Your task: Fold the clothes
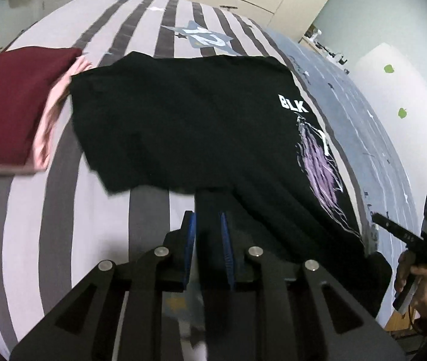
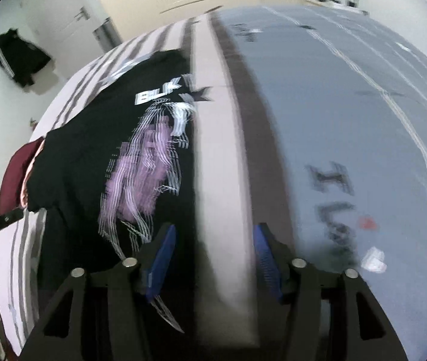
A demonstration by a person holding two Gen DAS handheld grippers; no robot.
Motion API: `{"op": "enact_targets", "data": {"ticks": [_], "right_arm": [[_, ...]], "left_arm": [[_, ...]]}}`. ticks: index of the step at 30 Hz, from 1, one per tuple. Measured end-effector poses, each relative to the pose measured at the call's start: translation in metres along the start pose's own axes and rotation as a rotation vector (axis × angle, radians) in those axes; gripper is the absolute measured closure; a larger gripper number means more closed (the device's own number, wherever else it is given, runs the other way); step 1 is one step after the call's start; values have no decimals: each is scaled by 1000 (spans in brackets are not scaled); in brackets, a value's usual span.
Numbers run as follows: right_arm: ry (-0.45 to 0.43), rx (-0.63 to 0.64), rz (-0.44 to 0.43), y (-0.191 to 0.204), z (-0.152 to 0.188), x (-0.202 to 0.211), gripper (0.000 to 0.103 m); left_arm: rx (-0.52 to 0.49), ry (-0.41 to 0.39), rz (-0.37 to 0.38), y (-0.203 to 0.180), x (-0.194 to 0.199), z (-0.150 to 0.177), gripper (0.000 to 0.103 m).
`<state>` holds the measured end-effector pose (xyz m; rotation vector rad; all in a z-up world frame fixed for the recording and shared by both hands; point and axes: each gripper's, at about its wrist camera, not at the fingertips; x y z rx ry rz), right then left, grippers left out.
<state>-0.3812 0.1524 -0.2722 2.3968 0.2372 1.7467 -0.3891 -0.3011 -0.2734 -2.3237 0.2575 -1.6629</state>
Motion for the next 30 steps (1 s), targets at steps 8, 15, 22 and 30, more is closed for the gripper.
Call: {"op": "enact_targets", "data": {"ticks": [8,15,22,30], "right_arm": [[71,-83,-24,-82,71,21,44],[83,-43,-111,-95,98,13,43],[28,4,-177,-79,93,20,92],[-69,191,-228,35,119,70,101]], "left_arm": [[143,-6,-130,10,27,61,87],[270,-20,-145,7,33,109,87],[276,-17,-133,10,25,126,87],[202,-25,-135,44,65,147,87]]}}
Point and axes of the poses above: each gripper's, at about its wrist camera, not at the fingertips, and x roughly against the way its jaws point, y to its left, z to its underside, and after that the axes turned 10 degrees about y, right-handed
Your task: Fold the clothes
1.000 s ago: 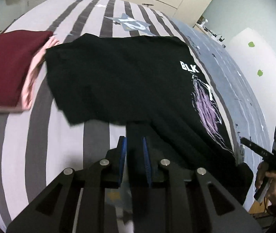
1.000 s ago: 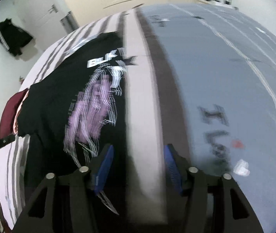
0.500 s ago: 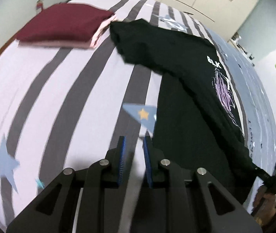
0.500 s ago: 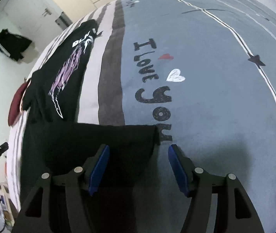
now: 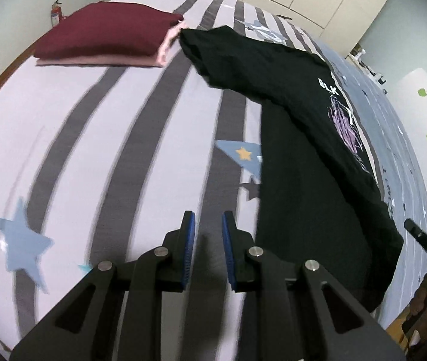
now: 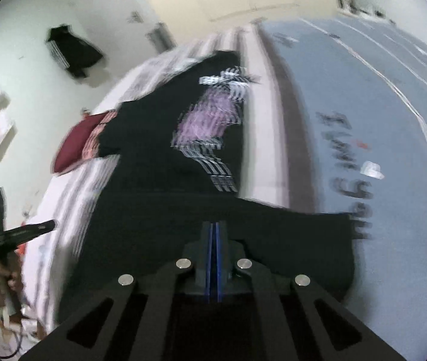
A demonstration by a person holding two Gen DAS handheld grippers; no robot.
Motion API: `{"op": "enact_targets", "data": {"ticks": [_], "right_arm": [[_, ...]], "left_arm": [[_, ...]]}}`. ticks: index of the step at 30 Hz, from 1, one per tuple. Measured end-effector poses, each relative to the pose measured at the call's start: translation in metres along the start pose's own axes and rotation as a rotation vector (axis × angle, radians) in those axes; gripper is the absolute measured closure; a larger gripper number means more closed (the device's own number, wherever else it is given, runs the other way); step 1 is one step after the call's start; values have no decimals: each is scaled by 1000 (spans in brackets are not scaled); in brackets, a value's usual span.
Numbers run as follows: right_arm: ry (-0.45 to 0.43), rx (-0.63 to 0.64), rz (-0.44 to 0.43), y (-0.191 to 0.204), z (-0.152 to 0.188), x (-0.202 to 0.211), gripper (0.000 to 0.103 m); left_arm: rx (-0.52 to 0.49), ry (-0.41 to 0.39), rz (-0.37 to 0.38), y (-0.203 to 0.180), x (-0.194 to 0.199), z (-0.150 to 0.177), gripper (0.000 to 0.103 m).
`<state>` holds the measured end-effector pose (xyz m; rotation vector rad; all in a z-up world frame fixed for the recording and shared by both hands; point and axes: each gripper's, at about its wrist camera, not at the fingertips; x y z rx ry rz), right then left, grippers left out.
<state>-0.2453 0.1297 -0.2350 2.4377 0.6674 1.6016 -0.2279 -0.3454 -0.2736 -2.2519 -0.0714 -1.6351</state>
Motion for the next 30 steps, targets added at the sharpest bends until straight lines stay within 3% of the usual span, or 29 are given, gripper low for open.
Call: {"op": "enact_targets", "data": {"ticks": [5,8,13,18,20,24,28,30], "right_arm": [[9,150,-124,137,9,-26,101],[16,57,-94,154,19,-46,97],[-12,-102,109,81,19,-41,62],[-30,-174,303,-8,9,-22,57],[-39,-199,358,-39,4,-15,50],[-13,-244,374,-81,2,-16,44],[68,-292,302,-110,7,-37,44],[82,-276,281,-111,11,-42,53]], "left_arm": [[-19,-7,-12,44,30,6,87],[-11,-10,-23,71,37,12,87],[10,-10,-41,97,38,26,87],[40,-9,-48,96,30,36,68],[42,-13,-59,89,25,36,63],[61,-13,-61,76,16,32,63],[79,-16,-48,58,10,28,63],[71,-11,-42,50,7,27,63]]}}
Point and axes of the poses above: each gripper's, at about its wrist camera, not at the fingertips, and x roughly against the way its jaws point, y to its left, z to its underside, and after that the axes turned 10 degrees about y, right-handed
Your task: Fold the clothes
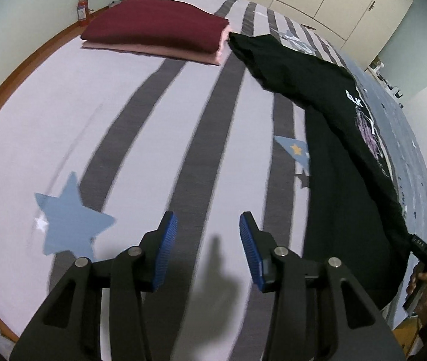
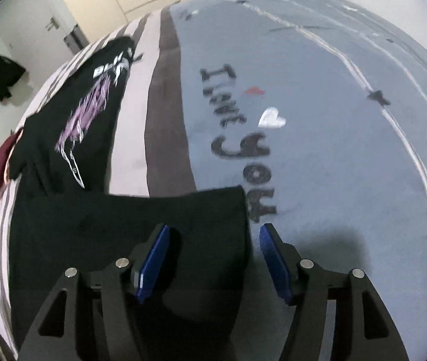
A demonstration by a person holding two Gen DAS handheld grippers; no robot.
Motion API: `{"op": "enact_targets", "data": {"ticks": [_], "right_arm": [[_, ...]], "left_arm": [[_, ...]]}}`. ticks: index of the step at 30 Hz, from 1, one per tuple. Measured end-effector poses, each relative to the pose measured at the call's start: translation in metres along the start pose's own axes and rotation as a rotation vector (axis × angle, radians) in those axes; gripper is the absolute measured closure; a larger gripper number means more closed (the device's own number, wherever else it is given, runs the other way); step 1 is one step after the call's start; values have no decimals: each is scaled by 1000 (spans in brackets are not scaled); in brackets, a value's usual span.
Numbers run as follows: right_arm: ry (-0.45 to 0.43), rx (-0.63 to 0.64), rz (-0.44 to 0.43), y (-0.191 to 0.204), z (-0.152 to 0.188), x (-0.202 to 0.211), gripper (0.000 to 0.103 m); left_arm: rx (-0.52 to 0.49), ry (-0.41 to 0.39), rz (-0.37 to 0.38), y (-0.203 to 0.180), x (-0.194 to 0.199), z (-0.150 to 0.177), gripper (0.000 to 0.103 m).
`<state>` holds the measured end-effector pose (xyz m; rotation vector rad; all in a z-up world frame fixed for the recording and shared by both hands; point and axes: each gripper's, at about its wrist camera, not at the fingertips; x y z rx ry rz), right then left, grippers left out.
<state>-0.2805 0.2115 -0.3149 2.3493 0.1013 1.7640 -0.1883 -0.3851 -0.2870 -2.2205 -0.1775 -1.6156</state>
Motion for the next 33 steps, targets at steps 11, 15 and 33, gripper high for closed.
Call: {"op": "enact_targets", "data": {"ticks": [11,15,33], "right_arm": [[-86,305,-298,132,40,75,88],[-31,423,-460,221,91,89,88],[135,306,-230,140,169,73,74]], "left_arm": [[9,-5,38,1,8,0,63],[6,-2,61,14,22,1,63],[-123,237,264,-64,-26,33,55]]}}
Point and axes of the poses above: each gripper's, at about its wrist camera, not at the fingertips, and x roughly against the way its jaws point, y to its left, z to its underside, and after that the axes turned 10 degrees about y, right-handed
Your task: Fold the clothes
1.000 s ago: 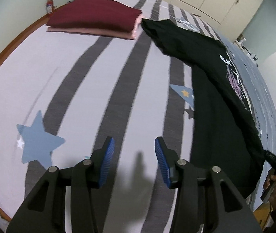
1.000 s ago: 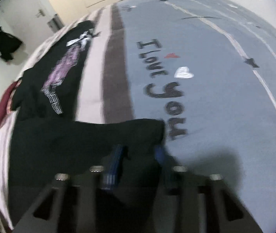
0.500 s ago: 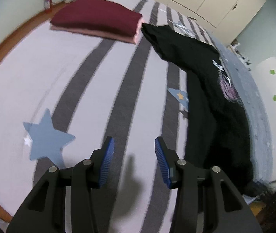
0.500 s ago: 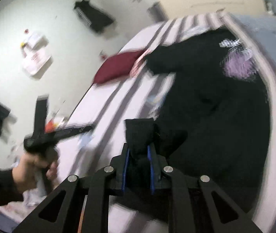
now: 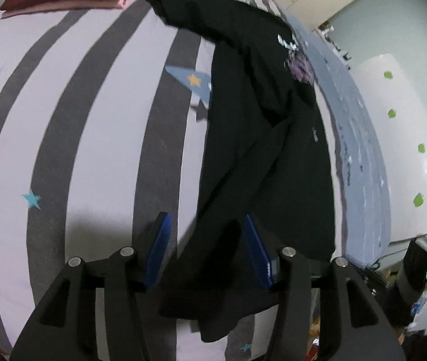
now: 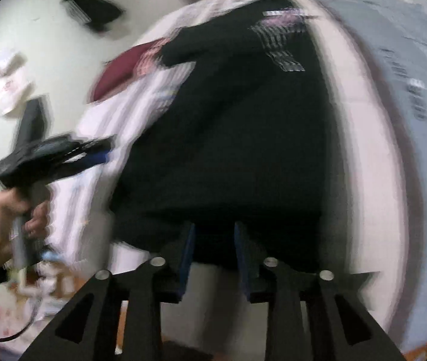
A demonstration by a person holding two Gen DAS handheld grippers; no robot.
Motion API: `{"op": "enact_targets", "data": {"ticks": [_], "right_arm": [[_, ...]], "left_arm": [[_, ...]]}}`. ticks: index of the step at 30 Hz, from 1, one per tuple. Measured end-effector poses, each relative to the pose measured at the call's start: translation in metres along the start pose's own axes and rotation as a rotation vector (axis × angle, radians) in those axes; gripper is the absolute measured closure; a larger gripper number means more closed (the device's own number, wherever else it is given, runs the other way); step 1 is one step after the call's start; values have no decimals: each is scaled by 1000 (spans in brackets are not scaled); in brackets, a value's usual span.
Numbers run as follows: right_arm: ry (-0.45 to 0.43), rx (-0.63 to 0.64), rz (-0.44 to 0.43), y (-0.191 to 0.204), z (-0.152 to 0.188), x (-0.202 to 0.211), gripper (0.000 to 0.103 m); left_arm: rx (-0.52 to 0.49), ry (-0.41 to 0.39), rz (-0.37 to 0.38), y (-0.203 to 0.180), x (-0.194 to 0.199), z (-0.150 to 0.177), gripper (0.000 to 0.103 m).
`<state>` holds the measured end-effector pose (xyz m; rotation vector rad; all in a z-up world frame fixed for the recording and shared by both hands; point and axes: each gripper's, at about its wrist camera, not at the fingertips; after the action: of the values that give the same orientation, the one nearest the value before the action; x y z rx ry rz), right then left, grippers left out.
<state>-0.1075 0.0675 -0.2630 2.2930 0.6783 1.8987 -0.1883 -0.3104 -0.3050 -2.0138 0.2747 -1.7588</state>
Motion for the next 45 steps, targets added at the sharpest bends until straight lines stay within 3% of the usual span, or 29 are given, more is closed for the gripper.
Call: {"op": "enact_targets", "data": {"ticks": [3,6,8,9,11,16,18,19,21,27,33,36,39,40,45], "right_arm": [[-15,-60,86,-37,-3,-1,59],[-6,-96,75,-60,-3,-9,58],[0,-88,56,-66,-3,-15,58],[-1,-81,42,-65,-4,-19,58],[1,-87,-18,-65,-5,-26,58],[35,-20,-87,-45,-1,-42,60],[39,-28,-100,-46,2,-44,72],[38,-39,-109,-48,3,-44,85],[33,-65,-135,-56,7,-42,92],[40,-55,-149,-64,16,-31,93],[84,-67,-148,-71,32,-30,95],[119,-52,-141,-69,40,-33,103],[141,-70,-134,-76,48,-32,103],[144,-80,-134,-78,52,-30,103],[32,-134,-91,-83,37,-8,99]], "left_arm": [[9,63,-9,4,-10,12,55],[-7,100,-14,6,-17,25,56],[-38,107,-20,2,-20,31,73],[-53,112,-16,-1,-22,33,89],[-77,94,-1,-8,-20,36,100],[-101,32,51,-22,3,47,101],[-108,7,74,-28,17,53,101],[-114,2,86,-31,23,56,101],[-132,1,94,-38,30,61,101],[-150,36,120,-56,26,76,101],[-93,94,28,-37,-3,83,101],[-89,97,9,-34,-5,87,100],[-82,98,-12,-33,-1,88,100],[-62,98,-2,-30,2,86,95],[-26,13,-72,-15,31,84,86]]}}
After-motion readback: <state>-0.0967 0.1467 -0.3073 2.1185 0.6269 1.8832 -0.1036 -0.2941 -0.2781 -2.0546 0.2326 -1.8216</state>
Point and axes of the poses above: each gripper's, at about its wrist camera, not at the fingertips, and x roughly against the way its jaws point, y to its left, z to its underside, and after that the axes turned 10 degrees about y, right-handed
